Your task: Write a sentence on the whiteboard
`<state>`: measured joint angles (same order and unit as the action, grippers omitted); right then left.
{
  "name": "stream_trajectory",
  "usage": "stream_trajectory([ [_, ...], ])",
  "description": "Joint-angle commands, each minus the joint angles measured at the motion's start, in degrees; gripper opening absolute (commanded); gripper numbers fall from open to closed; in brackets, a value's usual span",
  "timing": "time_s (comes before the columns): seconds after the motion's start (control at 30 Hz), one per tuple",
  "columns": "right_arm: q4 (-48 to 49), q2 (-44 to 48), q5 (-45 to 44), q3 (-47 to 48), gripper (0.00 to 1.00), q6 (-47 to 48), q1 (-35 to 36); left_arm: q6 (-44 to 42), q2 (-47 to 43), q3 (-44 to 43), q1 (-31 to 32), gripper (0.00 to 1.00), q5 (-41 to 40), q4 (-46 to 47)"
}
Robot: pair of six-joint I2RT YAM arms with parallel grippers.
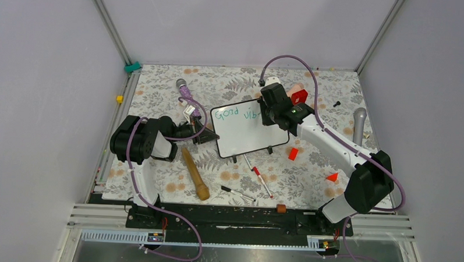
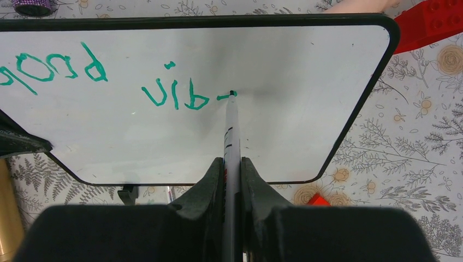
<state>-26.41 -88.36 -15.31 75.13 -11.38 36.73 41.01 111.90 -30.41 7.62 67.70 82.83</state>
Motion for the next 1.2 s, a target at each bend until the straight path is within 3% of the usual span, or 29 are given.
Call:
stream_trajectory([
  [0.0,2.71,-0.16,2.00,2.21,0.00,0.55,-0.08,-3.40,1.07,-0.74,0.40,0.00,0.99,1.81],
  [1.17,-0.63,0.99,1.78,-1.26,0.00,0.86,-0.10,-3.33,1.02,-0.78,0.46,0.00,1.14,1.77],
])
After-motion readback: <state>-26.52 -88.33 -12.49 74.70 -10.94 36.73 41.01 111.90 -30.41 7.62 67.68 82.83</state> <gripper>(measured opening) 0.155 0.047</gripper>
